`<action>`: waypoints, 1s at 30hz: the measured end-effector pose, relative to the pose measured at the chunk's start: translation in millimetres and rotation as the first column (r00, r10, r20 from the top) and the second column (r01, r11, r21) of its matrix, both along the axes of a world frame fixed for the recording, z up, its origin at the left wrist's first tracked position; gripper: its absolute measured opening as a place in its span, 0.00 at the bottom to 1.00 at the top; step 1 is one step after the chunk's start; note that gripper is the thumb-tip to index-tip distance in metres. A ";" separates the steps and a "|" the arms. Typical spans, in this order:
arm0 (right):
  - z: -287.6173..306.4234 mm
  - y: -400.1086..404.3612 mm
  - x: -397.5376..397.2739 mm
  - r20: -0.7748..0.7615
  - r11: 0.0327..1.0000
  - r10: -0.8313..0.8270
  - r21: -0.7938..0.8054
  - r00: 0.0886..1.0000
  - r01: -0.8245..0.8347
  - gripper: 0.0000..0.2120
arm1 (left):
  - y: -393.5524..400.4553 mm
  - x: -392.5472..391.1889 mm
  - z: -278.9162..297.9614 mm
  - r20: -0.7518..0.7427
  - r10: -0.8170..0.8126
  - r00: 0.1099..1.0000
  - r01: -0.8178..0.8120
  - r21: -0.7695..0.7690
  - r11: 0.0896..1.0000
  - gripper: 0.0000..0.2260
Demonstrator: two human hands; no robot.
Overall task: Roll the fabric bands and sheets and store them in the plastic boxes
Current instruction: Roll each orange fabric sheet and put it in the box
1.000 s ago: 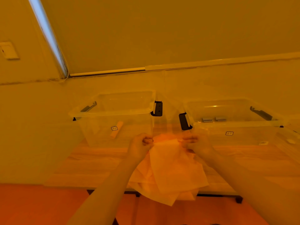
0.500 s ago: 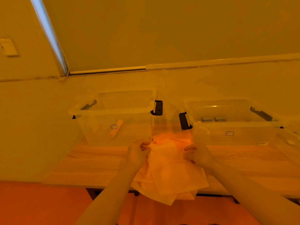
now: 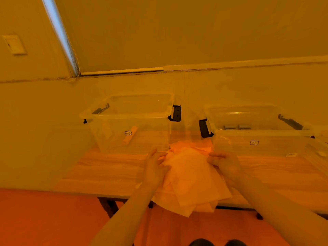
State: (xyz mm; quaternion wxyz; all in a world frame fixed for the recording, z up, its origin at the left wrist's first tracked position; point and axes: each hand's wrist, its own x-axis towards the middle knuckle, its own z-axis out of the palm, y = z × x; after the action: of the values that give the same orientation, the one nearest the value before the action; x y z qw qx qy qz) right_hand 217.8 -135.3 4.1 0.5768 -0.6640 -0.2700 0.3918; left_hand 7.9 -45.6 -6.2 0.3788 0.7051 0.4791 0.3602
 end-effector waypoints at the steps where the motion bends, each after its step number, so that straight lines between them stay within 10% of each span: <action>1: 2.7 -0.7 0.2 -0.025 1.000 0.000 0.007 1.000 0.000 0.12 | -0.5 -0.9 2.2 0.034 0.009 0.999 -0.009 0.004 1.000 0.18; 30: 184.0 29.7 13.7 0.344 0.888 0.122 0.382 0.931 -0.257 0.13 | 41.6 2.1 209.5 0.114 -0.103 0.988 0.056 0.357 0.933 0.10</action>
State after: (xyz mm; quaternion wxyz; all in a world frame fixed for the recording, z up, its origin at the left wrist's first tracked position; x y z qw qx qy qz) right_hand 231.4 -105.6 188.2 0.6148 -0.5472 -0.4995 0.2702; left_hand 10.0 -4.0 203.2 0.2913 0.7553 0.3521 0.4698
